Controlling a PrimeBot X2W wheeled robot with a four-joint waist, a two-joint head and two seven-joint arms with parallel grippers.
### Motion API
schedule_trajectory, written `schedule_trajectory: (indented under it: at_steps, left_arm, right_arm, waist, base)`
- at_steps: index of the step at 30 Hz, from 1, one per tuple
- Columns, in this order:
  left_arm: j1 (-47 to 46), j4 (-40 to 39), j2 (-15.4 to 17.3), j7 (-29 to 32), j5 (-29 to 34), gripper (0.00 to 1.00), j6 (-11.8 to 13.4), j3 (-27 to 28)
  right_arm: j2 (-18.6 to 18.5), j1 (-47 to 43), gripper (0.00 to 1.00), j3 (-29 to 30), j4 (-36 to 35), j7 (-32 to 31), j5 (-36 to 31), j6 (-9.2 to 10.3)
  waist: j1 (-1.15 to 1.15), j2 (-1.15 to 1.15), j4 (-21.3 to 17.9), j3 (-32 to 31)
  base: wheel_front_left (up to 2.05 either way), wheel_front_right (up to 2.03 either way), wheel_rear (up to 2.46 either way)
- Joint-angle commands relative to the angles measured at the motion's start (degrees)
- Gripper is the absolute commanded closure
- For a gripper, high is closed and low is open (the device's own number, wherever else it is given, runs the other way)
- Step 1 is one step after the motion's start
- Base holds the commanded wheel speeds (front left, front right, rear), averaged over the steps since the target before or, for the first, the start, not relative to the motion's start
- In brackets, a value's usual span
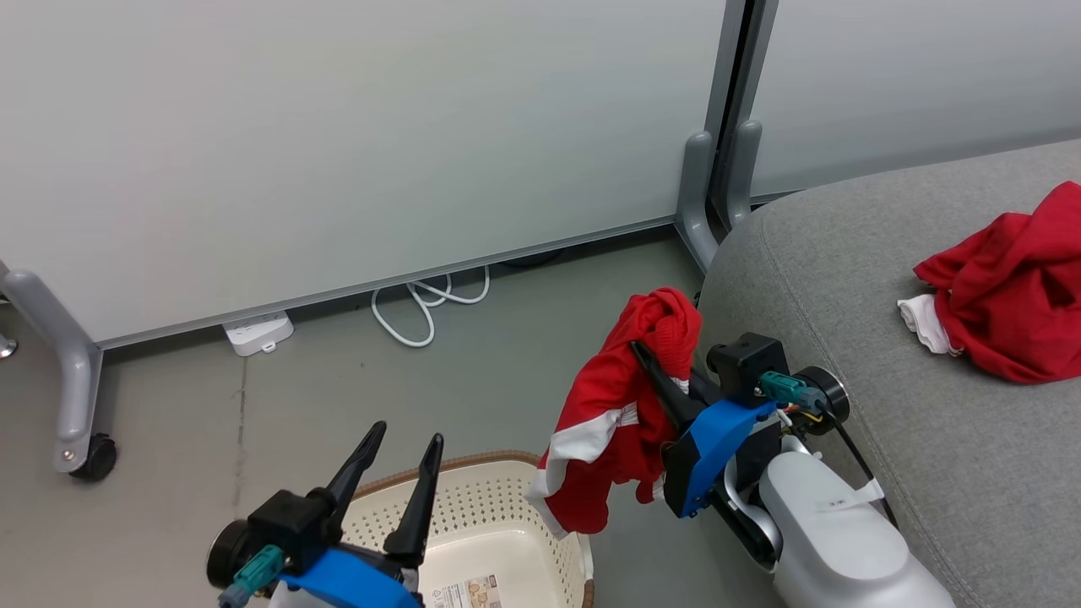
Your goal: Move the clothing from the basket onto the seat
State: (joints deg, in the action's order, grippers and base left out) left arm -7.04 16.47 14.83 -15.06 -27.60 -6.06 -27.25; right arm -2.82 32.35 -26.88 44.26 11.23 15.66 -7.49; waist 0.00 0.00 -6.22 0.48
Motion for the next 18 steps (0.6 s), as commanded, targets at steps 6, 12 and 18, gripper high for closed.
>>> schedule_trajectory:
  at_steps: [6, 12, 18]
  left_arm:
    - [3.17, -0.73, -1.82, -0.16, 3.09, 0.0, -1.08, 4.43]
    - [3.84, -0.62, -3.04, -0.16, 5.17, 0.0, -1.48, 5.92]
    - [2.55, -1.42, -3.02, -0.17, 6.15, 0.0, -1.58, 6.02]
  right_arm:
    - [-0.13, -0.9, 1.0, 0.79, -0.78, -0.29, -0.56, -0.01]
    - [-0.14, -0.87, 1.0, 0.91, -1.47, -0.42, -0.49, -0.01]
    - [-0.13, 0.27, 1.0, 0.78, -2.49, -0.59, -0.57, -0.01]
  waist:
    - [0.0, 0.0, -0.26, 0.22]
    - [0.0, 0.0, -2.4, 0.69]
    - [0.0, 0.0, -8.2, 2.41]
  base:
    - [0.0, 0.0, 0.0]
    - [0.0, 0.0, 0.0]
    - [0.0, 0.0, 0.0]
